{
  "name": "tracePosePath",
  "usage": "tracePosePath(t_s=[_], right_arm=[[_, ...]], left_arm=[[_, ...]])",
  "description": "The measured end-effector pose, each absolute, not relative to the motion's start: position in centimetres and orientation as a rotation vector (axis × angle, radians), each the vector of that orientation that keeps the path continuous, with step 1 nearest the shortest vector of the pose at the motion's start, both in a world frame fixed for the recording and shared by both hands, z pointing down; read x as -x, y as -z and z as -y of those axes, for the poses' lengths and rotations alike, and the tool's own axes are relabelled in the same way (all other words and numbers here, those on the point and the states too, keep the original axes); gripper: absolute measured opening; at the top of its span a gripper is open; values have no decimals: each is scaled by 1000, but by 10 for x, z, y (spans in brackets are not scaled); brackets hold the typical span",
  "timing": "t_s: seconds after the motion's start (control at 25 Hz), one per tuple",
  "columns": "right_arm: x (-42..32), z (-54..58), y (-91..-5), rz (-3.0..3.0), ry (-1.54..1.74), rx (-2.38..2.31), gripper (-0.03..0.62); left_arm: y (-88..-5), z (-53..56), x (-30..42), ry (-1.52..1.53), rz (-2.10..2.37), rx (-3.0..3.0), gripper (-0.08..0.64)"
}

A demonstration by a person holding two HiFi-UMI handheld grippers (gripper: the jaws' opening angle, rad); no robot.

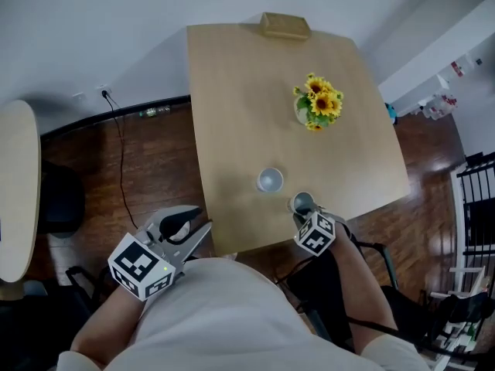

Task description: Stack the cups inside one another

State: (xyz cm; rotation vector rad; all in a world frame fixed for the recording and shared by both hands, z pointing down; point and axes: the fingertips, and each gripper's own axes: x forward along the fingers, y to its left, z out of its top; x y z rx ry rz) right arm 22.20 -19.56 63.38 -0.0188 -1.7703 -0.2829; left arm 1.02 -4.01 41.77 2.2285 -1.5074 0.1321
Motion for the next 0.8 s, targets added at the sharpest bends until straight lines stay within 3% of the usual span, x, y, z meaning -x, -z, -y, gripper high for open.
tracePosePath(t_s=[0.8], right_arm=[[-254, 184, -545, 1788, 205, -186, 26]], left_arm=[[-409, 90, -27, -149, 1175, -2482, 115]])
